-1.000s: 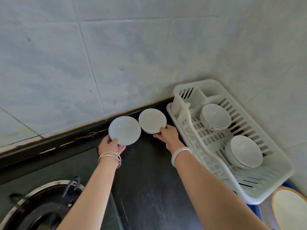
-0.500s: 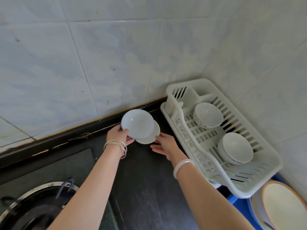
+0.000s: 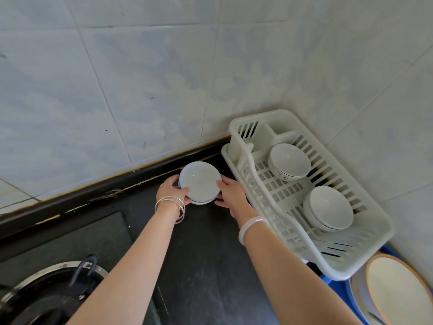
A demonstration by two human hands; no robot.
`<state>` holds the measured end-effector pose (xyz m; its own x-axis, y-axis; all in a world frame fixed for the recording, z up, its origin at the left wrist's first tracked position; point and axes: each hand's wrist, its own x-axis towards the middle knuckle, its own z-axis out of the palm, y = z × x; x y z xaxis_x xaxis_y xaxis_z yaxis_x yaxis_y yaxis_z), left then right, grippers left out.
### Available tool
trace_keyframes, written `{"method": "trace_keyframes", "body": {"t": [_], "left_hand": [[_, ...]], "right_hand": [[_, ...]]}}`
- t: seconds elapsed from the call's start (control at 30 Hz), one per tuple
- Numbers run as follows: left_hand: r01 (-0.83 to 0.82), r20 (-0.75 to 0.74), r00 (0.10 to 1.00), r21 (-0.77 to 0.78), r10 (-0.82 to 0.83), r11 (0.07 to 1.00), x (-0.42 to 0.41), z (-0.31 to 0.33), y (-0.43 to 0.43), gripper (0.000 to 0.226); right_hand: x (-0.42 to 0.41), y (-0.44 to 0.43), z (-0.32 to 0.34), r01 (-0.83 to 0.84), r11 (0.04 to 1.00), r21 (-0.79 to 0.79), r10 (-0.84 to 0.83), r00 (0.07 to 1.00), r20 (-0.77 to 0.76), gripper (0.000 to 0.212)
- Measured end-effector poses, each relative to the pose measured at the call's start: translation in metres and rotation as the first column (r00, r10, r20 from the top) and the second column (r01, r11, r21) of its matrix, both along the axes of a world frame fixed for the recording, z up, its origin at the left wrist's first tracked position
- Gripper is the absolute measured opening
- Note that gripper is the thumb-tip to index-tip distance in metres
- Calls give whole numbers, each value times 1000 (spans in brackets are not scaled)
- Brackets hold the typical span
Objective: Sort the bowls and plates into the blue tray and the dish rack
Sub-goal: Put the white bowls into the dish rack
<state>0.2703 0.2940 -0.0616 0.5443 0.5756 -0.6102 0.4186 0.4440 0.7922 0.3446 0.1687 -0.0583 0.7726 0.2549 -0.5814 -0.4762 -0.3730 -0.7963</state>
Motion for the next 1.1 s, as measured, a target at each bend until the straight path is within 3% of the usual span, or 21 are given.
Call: {"method": "trace_keyframes", "body": {"t": [0.1, 0.23, 0.33, 0.4, 0.63, 0.87, 1.1], "left_hand": [[-16, 16, 1000, -60, 17, 998, -2, -2, 2, 73], [57, -77, 995, 12, -56, 998, -6, -6, 2, 51], [22, -14, 1000, -176, -25, 984, -7, -2, 0, 44], [6, 30, 1000, -223, 1, 975, -8, 1, -1, 43], [89, 159, 984, -86, -74, 992, 2, 50, -8, 41], [324, 270, 915, -49, -300, 945, 45, 118, -54, 36], [598, 123, 799, -62, -588, 799, 98, 124, -114, 37]], "right_hand": [[2, -2, 0, 2, 1000, 23, -1, 1000, -19, 39], [6, -4, 0, 15, 998, 64, -11, 997, -70, 40], [6, -5, 3, 40, 993, 114, -26, 992, -126, 39], [3, -5, 6, 42, 992, 115, -27, 992, -123, 39], [3, -23, 54, 99, 987, 124, -105, 993, 43, 37], [22, -87, 124, 218, 963, 161, -247, 950, 192, 32], [32, -159, 125, 378, 916, 134, -392, 914, 101, 36]]}}
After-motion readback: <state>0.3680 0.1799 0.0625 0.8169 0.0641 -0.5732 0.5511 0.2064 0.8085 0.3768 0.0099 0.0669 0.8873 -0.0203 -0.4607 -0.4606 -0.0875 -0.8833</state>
